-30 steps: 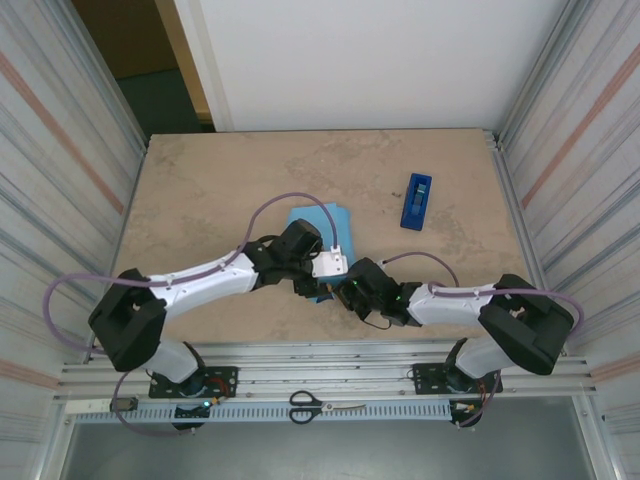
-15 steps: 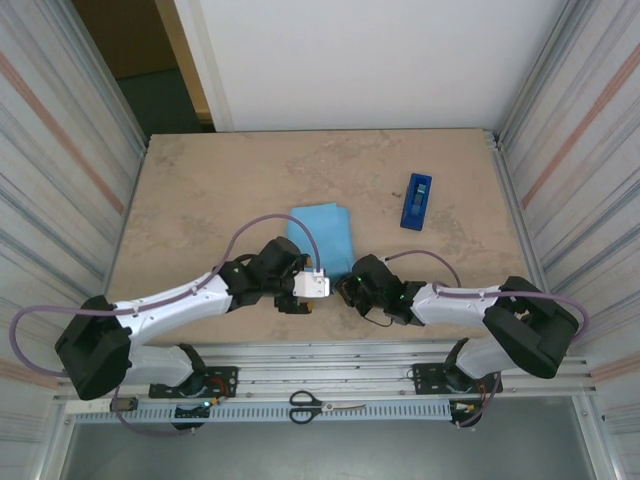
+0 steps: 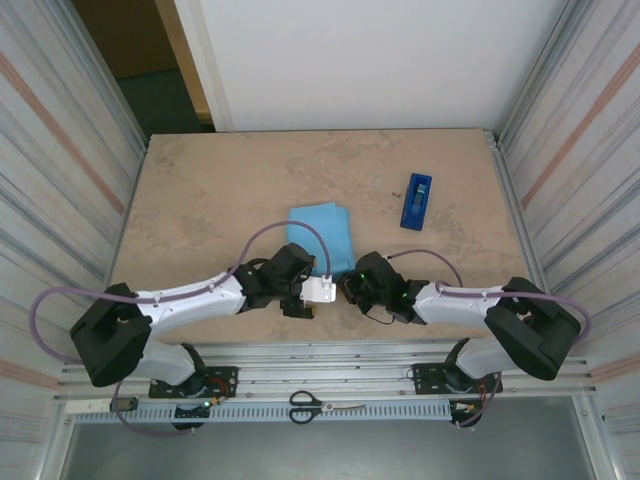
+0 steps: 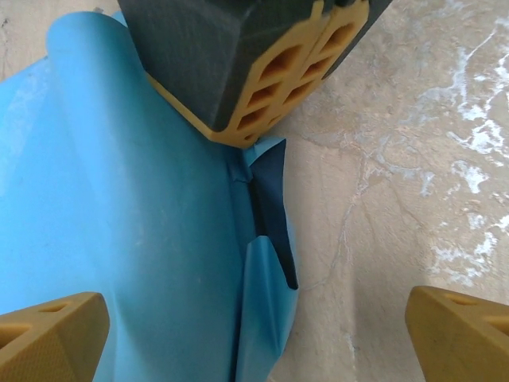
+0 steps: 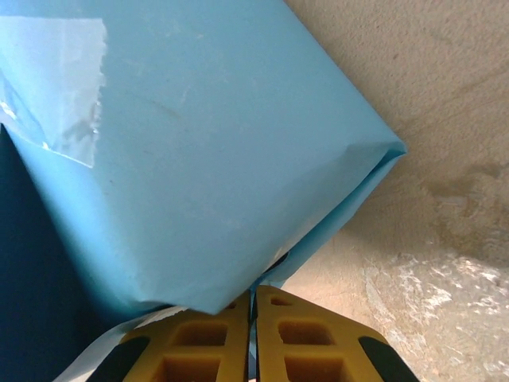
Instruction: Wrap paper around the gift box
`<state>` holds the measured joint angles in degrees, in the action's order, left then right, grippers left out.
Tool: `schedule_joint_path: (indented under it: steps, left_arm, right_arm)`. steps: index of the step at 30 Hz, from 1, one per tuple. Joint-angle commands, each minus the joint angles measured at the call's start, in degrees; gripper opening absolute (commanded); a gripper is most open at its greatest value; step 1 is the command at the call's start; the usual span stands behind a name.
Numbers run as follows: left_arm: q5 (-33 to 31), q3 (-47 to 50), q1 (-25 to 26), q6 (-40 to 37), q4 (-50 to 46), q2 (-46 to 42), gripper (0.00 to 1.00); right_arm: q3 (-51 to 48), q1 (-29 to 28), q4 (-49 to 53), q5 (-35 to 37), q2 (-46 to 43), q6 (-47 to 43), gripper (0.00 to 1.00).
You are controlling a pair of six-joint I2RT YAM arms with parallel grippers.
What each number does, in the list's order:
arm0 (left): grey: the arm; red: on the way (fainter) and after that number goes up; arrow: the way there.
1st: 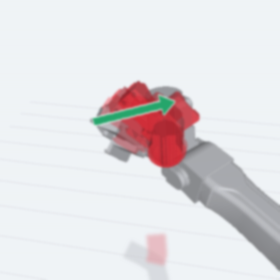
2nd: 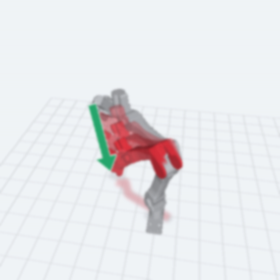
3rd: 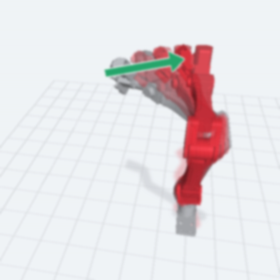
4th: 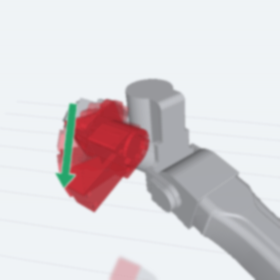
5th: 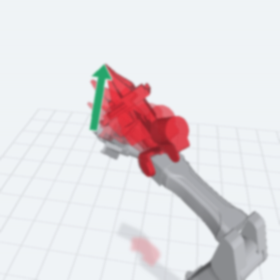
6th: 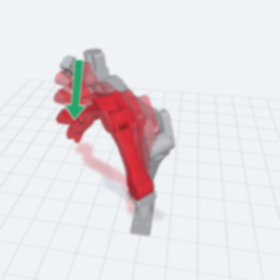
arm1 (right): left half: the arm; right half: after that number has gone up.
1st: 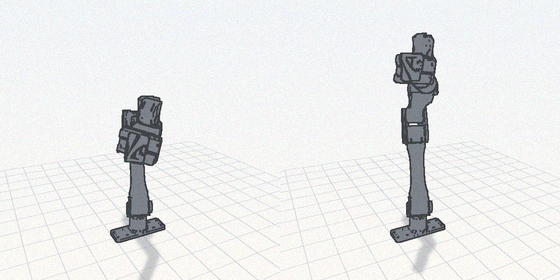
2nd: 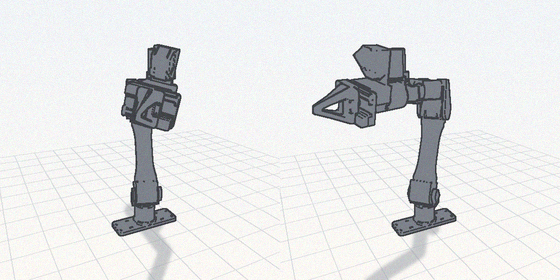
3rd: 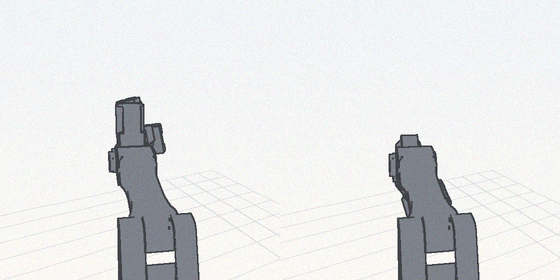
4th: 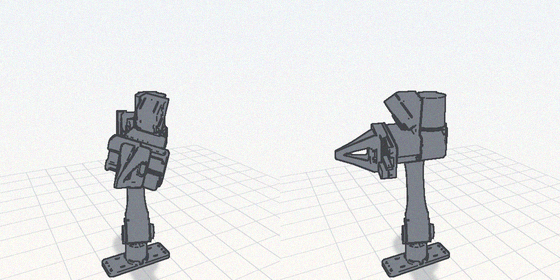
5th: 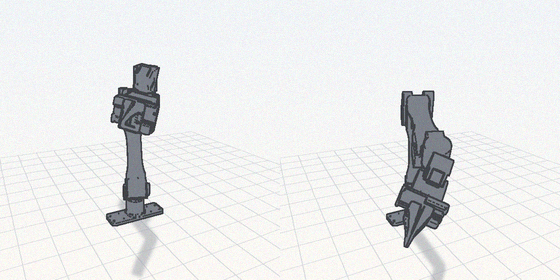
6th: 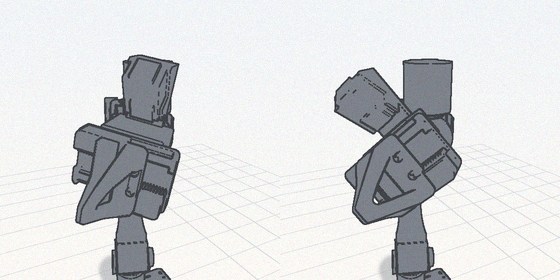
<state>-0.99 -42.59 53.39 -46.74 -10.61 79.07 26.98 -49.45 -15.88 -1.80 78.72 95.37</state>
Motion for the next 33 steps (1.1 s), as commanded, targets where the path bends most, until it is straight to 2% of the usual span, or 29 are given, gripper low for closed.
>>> schedule_joint_path:
  steps: [1, 19, 25, 27, 30, 33]
  left_arm:
    - [-2.7, -0.16, 0.52, 0.19, 3.03, 1.87, 0.96]
    - [-7.93, -1.71, 0.66, 2.3, 4.51, 7.63, 0.79]
    - [-8.85, -1.96, 0.67, 3.03, 4.81, 8.34, 0.71]
    - [-9.09, -2.27, 0.74, 3.86, 4.81, 8.55, 0.69]
    - [-8.77, -2.97, 0.71, 4.77, 4.46, 8.9, 0.61]
    - [-8.58, -3.85, 0.74, 5.73, 3.9, 9.47, 0.59]
  right_arm:
    - [-1.04, 0.69, -1.01, -0.38, -1.24, -0.36, 0.11]
    - [-1.88, 2.6, -1.95, -2.07, -2.01, -1.11, 0.12]
    - [-2.62, 3.22, -1.36, -2.47, -3.66, -1.86, 0.16]
    - [-2.97, 3.47, -0.08, -2.49, -4.56, -2.01, 0.2]
    - [-4.11, 3.57, 1.84, -1.63, -6.85, -2.49, 0.21]
    - [-5.59, 4.21, 4.29, -0.99, -9.83, -3.2, 0.23]
